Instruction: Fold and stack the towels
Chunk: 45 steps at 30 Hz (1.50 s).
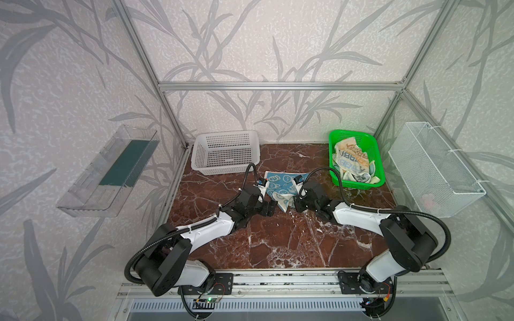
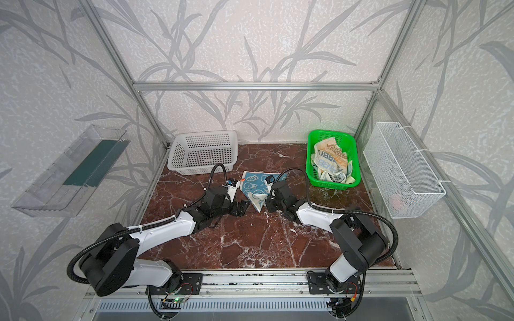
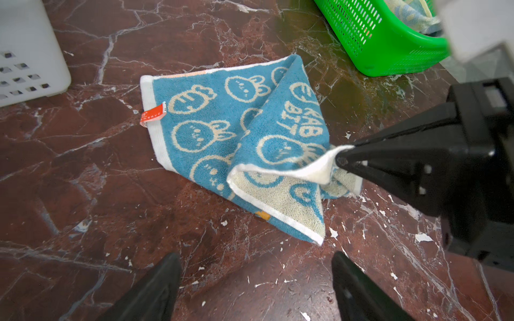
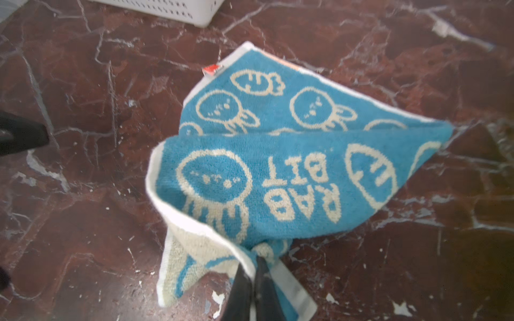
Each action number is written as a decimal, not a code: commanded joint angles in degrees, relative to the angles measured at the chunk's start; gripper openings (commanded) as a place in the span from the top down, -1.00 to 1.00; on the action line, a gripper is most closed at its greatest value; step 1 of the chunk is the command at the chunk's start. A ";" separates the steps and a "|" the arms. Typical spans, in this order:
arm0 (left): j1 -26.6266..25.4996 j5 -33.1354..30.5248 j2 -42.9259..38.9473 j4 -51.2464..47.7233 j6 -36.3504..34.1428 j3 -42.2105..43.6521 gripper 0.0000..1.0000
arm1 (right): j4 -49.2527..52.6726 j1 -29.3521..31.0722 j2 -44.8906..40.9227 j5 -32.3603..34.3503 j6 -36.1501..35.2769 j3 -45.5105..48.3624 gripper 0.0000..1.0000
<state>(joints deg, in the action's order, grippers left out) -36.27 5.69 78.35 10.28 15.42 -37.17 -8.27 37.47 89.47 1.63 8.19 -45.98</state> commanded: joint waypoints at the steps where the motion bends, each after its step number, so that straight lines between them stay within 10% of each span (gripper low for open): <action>1: 0.19 -1.60 -2.80 -2.15 -1.95 -2.66 -0.71 | 10.73 0.30 -5.45 2.85 -3.28 -7.41 1.00; 11: 0.07 0.37 -10.55 -3.60 -11.16 -3.69 -0.78 | 31.63 0.28 -10.13 2.24 -10.41 -24.25 1.00; 24: -0.75 8.94 -10.13 -2.98 -8.96 -6.19 -0.83 | 33.60 0.30 -10.60 -0.14 -10.45 -30.27 1.00; 45: -1.74 -9.02 -8.36 -7.81 -9.78 -5.20 -0.83 | 31.18 0.34 2.05 -18.26 -18.68 -32.10 1.00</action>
<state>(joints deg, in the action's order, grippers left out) -37.89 2.28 74.89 5.19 6.46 -44.49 23.24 37.47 87.61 -9.54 -7.31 -75.55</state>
